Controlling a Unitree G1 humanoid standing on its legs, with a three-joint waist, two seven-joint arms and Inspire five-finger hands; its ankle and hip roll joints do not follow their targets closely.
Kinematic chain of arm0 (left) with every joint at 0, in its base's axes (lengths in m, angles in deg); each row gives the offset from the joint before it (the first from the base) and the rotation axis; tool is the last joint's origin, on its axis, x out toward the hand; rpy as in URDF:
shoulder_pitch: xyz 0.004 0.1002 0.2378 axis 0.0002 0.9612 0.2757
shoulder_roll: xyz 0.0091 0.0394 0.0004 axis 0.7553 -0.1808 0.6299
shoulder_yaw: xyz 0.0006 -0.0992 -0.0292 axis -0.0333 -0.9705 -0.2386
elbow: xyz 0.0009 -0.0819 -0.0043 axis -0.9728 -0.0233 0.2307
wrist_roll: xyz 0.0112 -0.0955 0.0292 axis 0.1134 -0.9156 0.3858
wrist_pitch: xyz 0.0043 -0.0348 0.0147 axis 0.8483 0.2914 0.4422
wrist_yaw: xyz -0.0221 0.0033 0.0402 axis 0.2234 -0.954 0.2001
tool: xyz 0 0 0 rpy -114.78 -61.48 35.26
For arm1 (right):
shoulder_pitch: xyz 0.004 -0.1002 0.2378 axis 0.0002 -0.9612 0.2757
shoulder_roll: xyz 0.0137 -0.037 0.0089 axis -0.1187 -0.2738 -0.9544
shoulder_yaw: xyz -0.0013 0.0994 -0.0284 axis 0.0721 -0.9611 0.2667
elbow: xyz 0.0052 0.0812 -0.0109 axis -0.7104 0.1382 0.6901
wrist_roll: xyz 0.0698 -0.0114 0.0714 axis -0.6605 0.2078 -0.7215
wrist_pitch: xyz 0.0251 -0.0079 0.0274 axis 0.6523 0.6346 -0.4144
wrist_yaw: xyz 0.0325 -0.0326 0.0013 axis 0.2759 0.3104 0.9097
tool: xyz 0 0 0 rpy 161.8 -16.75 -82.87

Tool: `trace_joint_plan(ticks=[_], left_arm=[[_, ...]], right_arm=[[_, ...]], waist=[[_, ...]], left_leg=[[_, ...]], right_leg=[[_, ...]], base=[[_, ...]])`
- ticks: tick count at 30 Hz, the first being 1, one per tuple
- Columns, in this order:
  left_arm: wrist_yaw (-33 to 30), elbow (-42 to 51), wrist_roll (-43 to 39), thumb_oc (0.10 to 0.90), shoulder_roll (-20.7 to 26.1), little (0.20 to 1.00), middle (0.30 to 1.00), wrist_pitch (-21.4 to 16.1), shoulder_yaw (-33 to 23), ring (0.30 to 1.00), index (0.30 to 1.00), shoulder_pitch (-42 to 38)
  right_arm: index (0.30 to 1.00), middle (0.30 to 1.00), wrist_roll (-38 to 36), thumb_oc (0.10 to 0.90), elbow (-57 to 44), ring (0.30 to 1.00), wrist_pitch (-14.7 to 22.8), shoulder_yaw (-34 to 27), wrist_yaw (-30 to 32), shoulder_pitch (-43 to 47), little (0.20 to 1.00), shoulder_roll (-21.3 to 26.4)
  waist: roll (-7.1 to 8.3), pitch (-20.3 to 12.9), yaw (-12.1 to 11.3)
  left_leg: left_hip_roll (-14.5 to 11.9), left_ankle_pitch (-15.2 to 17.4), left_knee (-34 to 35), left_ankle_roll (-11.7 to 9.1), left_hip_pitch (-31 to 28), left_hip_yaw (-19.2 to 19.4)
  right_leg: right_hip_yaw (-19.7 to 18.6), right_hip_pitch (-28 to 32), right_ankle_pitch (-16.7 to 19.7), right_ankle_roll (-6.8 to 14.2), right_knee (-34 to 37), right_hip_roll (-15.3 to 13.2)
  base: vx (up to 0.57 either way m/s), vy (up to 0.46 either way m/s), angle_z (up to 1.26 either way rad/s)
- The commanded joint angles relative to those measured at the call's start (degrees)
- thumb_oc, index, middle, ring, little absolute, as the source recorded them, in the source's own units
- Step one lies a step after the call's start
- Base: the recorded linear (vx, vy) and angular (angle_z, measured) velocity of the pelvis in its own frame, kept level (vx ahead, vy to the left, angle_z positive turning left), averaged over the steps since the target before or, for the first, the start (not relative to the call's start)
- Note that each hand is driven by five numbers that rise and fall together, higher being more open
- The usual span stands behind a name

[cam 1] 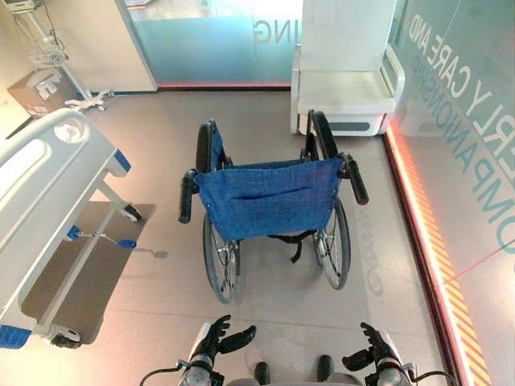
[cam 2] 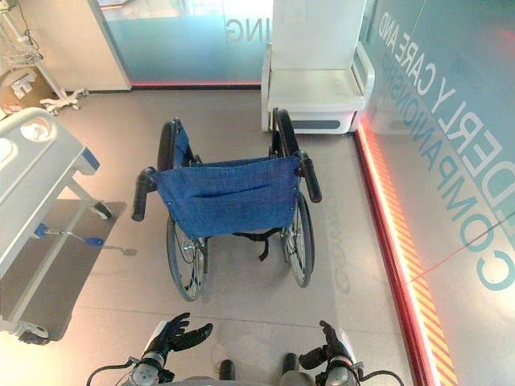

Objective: Push the wheelchair next to the bed

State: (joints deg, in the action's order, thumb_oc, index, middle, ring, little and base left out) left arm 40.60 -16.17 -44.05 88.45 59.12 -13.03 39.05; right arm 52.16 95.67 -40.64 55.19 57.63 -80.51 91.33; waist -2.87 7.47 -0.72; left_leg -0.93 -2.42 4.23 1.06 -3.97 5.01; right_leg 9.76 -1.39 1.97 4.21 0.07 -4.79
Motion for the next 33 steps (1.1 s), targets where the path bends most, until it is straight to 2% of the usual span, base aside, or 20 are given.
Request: trace_joint_plan(ticks=[1, 4, 7, 11, 12, 16, 19, 21, 22, 24, 27, 33], left_arm=[[-1.27, 0.24, -0.45, 0.8, -2.63, 0.9, 0.9, -6.31, 0.86, 0.9, 0.9, -1.16], [-1.33, 0.87, -2.73, 0.8, -2.39, 0.9, 0.9, -7.17, 0.31, 0.9, 0.9, -1.13], [-1.85, 0.96, -5.23, 0.8, -2.64, 0.9, 0.9, -7.51, -0.4, 0.9, 0.9, -1.12], [-2.02, 1.62, -11.83, 0.8, -2.24, 0.9, 0.9, -8.44, -3.94, 0.9, 0.9, -1.42], [-1.27, 2.58, -14.94, 0.8, -1.74, 0.9, 0.9, -8.04, -5.91, 0.9, 0.9, -1.84], [-1.75, 6.85, -18.27, 0.8, 0.66, 0.9, 0.9, -5.44, -10.1, 0.9, 0.9, -3.41], [-5.59, 10.23, -20.25, 0.8, 3.51, 0.9, 0.9, -3.95, -12.56, 0.9, 0.9, -5.73], [-7.81, 12.12, -21.09, 0.8, 5.61, 0.9, 0.9, -2.8, -14.45, 0.9, 0.9, -7.57], [-8.95, 13.68, -21.63, 0.8, 7.28, 0.9, 0.9, -1.61, -15.27, 0.9, 0.9, -8.75], [-9.77, 14.82, -22.4, 0.8, 9.21, 0.9, 0.9, -1.11, -16.15, 0.9, 0.9, -10.09], [-12.89, 18.41, -23.33, 0.8, 14.68, 0.9, 0.9, 0.5, -16.92, 0.9, 0.9, -14.56], [-18.76, 21.6, -24.77, 0.8, 20.33, 0.9, 0.9, -0.31, -16.6, 0.9, 0.9, -20.82]], right_arm=[[0.9, 0.9, -1.94, 0.8, 0.45, 0.9, 3.83, -1.24, 0.15, 3.58, 0.9, 0.76], [0.9, 0.9, -2.87, 0.8, 0.4, 0.9, 3.38, -0.85, -1.7, 3.51, 0.9, 0.57], [0.9, 0.9, -7.65, 0.8, 0.57, 0.9, 3.94, -1.61, -2.04, 3.73, 0.9, 0.44], [0.9, 0.9, -14.03, 0.8, -0.49, 0.9, 4.46, -4.0, -3.56, 4.73, 0.9, 0.85], [0.9, 0.9, -15.93, 0.8, -1.33, 0.9, 4.73, -5.03, -4.01, 5.35, 0.9, 1.33], [0.9, 0.9, -19.0, 0.8, -5.56, 0.9, 4.87, -7.53, -3.29, 7.63, 0.9, 3.47], [0.9, 0.9, -21.79, 0.8, -8.48, 0.9, 4.48, -10.0, -3.81, 10.7, 0.9, 7.17], [0.9, 0.9, -21.97, 0.8, -9.9, 0.9, 3.36, -11.28, -3.67, 13.94, 0.9, 10.67], [0.9, 0.9, -22.77, 0.8, -11.27, 0.9, 1.65, -11.73, -3.4, 16.09, 0.9, 12.89], [0.9, 0.9, -22.95, 0.8, -12.23, 0.9, 0.81, -11.95, -2.59, 18.69, 0.9, 14.96], [0.9, 0.9, -25.34, 0.8, -15.5, 0.9, -1.66, -10.68, 0.55, 26.65, 0.9, 19.86], [0.9, 0.9, -27.14, 0.8, -19.11, 0.9, -0.95, -8.75, 5.0, 35.98, 0.9, 24.42]], waist=[[0.6, 1.32, 0.62], [0.69, 1.29, 0.49], [0.61, 1.23, 0.22], [0.67, 0.76, -0.26], [0.8, 0.47, -0.47], [1.25, -0.3, -0.96], [1.34, -0.58, -1.06], [1.36, -1.04, -1.11], [1.38, -1.14, -1.18], [1.44, -1.29, -1.25], [1.54, -0.85, -1.46], [1.57, -0.78, -1.73]], left_leg=[[2.36, 7.84, -5.36, 1.58, 1.58, 0.43], [2.26, 7.78, -5.26, 1.41, 1.36, 0.4], [2.27, 7.61, -5.17, 1.43, 1.27, 0.36], [2.28, 7.38, -4.77, 1.31, 0.47, 0.01], [2.27, 7.43, -4.63, 1.3, 0.16, -0.07], [1.95, 7.59, -4.33, 1.23, -0.85, 0.16], [1.78, 7.53, -4.0, 1.15, -1.89, 0.34], [1.7, 7.5, -3.88, 1.12, -2.39, 0.45], [1.7, 7.51, -3.82, 1.11, -2.77, 0.38], [1.68, 7.56, -3.91, 1.12, -2.89, 0.41], [1.59, 7.79, -4.2, 1.07, -3.17, 0.18], [1.55, 7.52, -4.61, 0.91, -2.0, -0.29]], right_leg=[[0.58, 0.31, -5.66, -0.24, -4.45, -0.83], [0.76, 0.63, -5.83, -0.3, -4.33, -0.85], [0.91, 0.82, -5.8, -0.38, -4.27, -0.76], [1.07, 1.79, -5.7, -0.39, -3.95, -0.74], [1.09, 2.16, -5.7, -0.38, -3.76, -0.71], [1.08, 3.32, -5.79, -0.47, -3.36, -0.52], [0.99, 4.27, -5.88, -0.62, -3.26, -0.33], [1.02, 4.77, -5.88, -0.67, -3.14, -0.32], [1.06, 5.17, -5.92, -0.73, -3.09, -0.29], [1.05, 5.31, -5.93, -0.78, -3.13, -0.33], [1.09, 5.58, -6.25, -0.81, -3.59, -0.47], [0.96, 4.81, -6.04, -0.86, -3.64, -0.52]], base=[[0.04, -0.016, 0.03], [0.0, 0.0, 0.0], [0.0, 0.0, 0.0], [0.04, -0.015, 0.03], [0.05, -0.026, 0.06], [0.06, -0.032, 0.02], [0.05, -0.008, 0.0], [0.06, 0.009, -0.02], [0.05, 0.007, 0.03], [0.02, 0.002, 0.01], [0.0, 0.0, 0.0], [-0.04, -0.015, 0.03]])
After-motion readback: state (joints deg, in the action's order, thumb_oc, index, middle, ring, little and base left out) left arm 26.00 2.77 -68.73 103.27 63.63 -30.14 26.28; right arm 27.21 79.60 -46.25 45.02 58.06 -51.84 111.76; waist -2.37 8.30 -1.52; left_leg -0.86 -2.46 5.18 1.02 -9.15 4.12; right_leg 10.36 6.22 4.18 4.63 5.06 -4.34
